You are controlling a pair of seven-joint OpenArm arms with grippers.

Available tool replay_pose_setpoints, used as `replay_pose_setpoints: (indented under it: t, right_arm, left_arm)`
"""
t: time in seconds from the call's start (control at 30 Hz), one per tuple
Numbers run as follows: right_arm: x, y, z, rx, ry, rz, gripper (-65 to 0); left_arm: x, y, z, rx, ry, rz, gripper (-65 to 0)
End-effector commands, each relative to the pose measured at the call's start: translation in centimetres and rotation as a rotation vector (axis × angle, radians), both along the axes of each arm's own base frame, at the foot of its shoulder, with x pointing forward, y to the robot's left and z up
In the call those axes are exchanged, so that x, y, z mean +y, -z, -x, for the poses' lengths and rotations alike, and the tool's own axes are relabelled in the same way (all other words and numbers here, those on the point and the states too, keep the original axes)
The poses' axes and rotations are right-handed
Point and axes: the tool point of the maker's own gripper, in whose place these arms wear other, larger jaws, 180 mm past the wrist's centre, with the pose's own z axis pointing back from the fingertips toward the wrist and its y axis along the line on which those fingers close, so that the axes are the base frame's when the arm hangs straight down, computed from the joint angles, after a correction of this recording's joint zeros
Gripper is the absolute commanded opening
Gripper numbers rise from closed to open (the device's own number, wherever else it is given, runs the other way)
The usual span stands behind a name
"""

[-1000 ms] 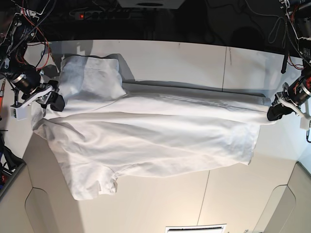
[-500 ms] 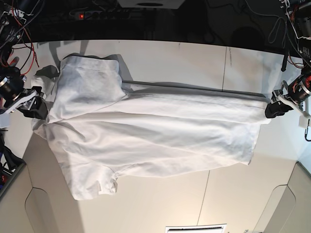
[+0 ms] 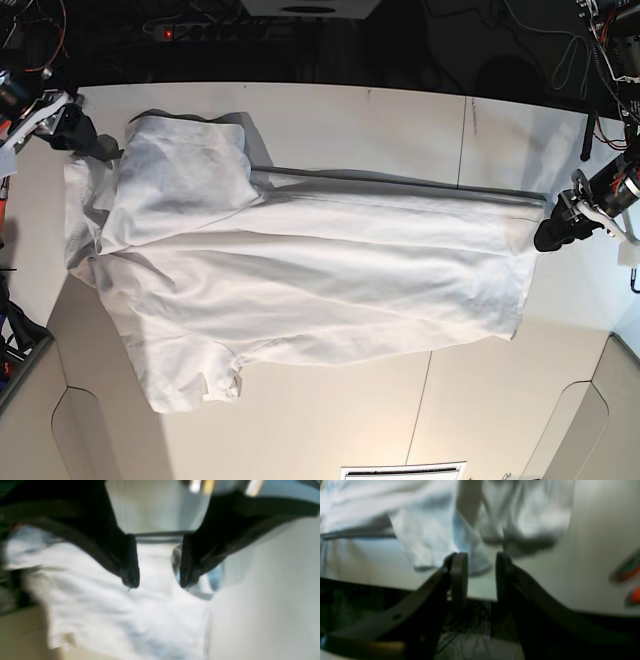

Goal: Layout the t-shirt on the table in an organized manner, then fold the t-shirt properly
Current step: 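Lower the folded edge with both grippers onto the shirt, then release the right gripper and move it over the folded sleeve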

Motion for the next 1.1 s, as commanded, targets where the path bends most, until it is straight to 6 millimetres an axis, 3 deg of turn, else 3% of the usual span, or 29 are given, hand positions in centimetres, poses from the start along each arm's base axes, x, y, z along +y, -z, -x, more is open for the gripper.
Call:
replay_pose_setpoints:
  t: [0.0,0.1,0.3,0.57,0.87,1.07]
  right_arm:
    - [0.0,-0.7,-0.1,-0.037,0.000,-0.001,-46.6]
    - [0.5,-0.2,0.8,-0.029,0.010,-0.019,-46.2]
    - [1.4,0.3,0.2,-0.073,0.050,-0.066,-33.4]
    - [2.0,4.0,0.6,-0.008,0.068,-0.095,-33.1]
    - [1.9,6.6,-3.9,-0.023,0.120,-0.156,-33.1]
    - [4.1,9.2,-4.0,0.071,0.025,-0.151,-33.1]
  left_arm:
    - [0.5,-2.2,-1.0,-0.066,0.004,0.008,-34.5]
    - [-0.3,-2.3,-0.7,-0.053,0.030,0.057,-34.6]
    - [-1.0,-1.7,0.1,-0.032,0.042,0.094,-34.6]
    - [-3.4,-0.3,0.6,-0.020,0.038,0.156,-34.6]
    - [-4.0,-0.1,0.5,-0.026,0.032,0.176,-34.6]
    - [-4.0,0.0,0.5,-0.022,0.034,0.171,-34.6]
